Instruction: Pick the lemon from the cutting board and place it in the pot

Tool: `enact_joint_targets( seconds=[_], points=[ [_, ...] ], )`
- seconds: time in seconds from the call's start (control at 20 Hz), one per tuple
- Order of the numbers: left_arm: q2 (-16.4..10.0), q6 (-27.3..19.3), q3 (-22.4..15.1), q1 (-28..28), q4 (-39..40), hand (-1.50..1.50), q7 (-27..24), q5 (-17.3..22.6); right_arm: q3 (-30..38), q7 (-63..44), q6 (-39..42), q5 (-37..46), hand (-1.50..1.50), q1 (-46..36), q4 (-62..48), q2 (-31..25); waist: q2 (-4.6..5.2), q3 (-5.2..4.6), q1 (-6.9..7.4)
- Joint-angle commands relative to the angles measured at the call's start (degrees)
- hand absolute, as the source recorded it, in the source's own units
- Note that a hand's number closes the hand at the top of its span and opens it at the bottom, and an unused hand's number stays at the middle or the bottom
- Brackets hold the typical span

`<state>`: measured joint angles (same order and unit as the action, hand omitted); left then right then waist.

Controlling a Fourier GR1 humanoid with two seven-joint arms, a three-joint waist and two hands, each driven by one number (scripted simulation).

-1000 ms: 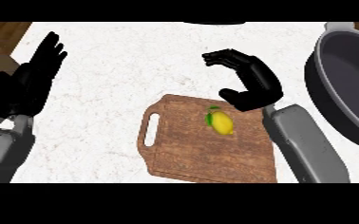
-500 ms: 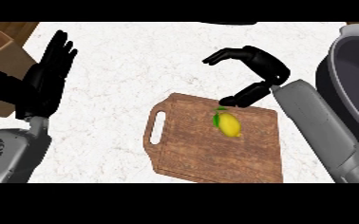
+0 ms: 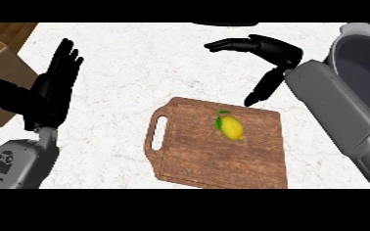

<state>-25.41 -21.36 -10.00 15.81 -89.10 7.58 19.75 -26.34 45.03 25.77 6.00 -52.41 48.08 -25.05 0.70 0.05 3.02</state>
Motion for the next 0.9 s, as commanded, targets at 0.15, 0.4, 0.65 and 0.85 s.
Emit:
enact_joint_targets(
  seconds=[0.15,0.4,0.65,0.85],
  points=[
    [0.5,0.0,-0.1,-3.0,0.2,0.0,-1.7,-1.1,-13.0,1.7,9.3,11.0,-1.5,-5.6,5.0,-4.9,-0.68,-0.12,-1.48],
    [-1.4,2.5,3.1,-5.4,-1.6,0.0,-1.9,0.8,-19.3,-3.0,7.1,16.9,-1.5,-7.1,9.3,-3.3,-0.81,-0.12,-1.9],
    [-0.9,2.0,3.9,-5.0,-1.8,0.0,-0.1,0.0,-22.2,-7.6,9.0,19.7,-1.5,-3.8,15.5,-3.5,-0.89,-0.08,-2.98],
    [0.8,0.8,3.5,-6.3,-3.9,0.0,0.1,-2.2,-21.0,-9.2,9.3,21.7,-1.5,-2.7,14.4,-0.7,-0.72,-0.05,-2.48]
  ],
)
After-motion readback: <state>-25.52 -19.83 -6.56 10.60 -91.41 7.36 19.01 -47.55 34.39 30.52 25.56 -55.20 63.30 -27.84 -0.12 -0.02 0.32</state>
